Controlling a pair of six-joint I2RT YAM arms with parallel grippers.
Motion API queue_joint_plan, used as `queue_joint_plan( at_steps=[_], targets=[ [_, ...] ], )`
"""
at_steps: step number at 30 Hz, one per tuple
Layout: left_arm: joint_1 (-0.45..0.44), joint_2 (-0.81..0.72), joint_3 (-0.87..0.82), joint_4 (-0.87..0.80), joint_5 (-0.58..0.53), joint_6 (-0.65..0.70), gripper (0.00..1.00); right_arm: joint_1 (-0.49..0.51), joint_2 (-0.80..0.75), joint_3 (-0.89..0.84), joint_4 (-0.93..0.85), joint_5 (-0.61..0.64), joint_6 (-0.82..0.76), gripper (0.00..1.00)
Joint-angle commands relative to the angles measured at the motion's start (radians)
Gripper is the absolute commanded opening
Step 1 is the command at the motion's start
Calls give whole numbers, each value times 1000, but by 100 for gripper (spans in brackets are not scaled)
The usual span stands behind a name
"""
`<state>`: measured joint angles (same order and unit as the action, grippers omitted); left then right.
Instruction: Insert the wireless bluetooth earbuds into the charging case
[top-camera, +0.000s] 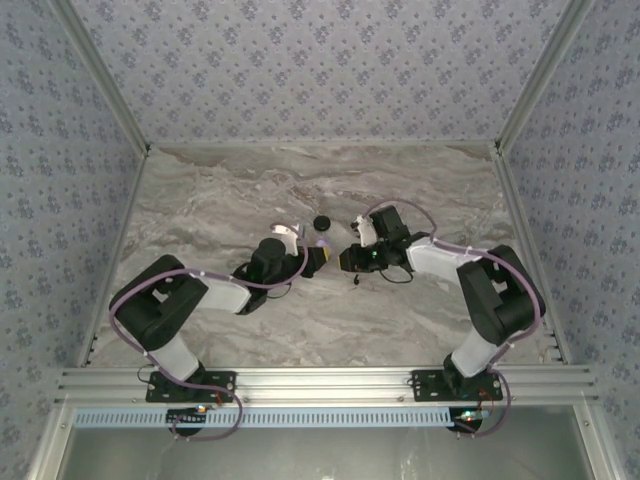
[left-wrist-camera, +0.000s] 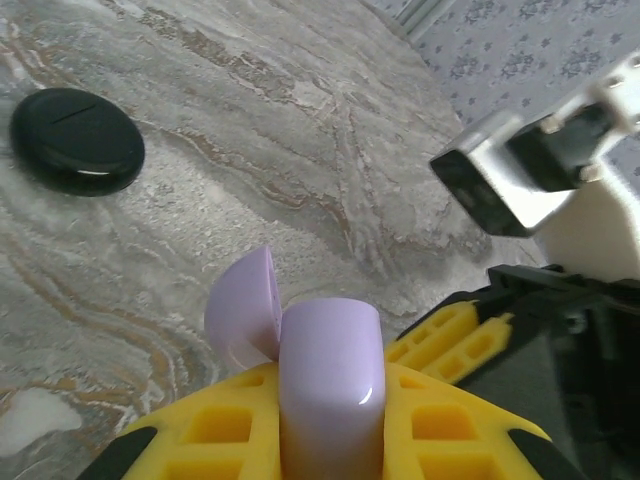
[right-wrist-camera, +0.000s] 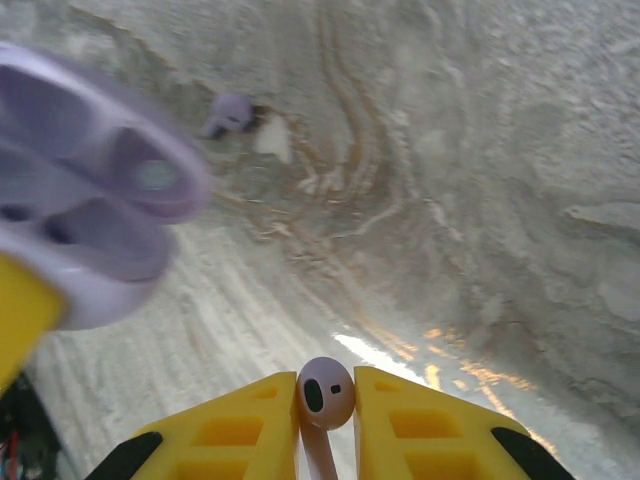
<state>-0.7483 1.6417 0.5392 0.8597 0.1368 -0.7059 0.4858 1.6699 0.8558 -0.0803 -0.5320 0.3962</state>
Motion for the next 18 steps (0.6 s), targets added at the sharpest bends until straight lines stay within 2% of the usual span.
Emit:
queue_joint_plan(
  at_steps=[1,5,12,18],
  targets=[
    [-3,-78,2,-82,-37,60,19,-6,50,42,-18,59,6,20],
    [-3,-145,1,-162,-49,102,19,-4,97,69,-25,97,11,22],
    [-3,-242,-2,-269,-66,173,19,7,116,111,-92,168,-16,43],
    [-2,-304,-17,-297,-44,223,19,10,60,150,-186,175,-69,43]
  ],
)
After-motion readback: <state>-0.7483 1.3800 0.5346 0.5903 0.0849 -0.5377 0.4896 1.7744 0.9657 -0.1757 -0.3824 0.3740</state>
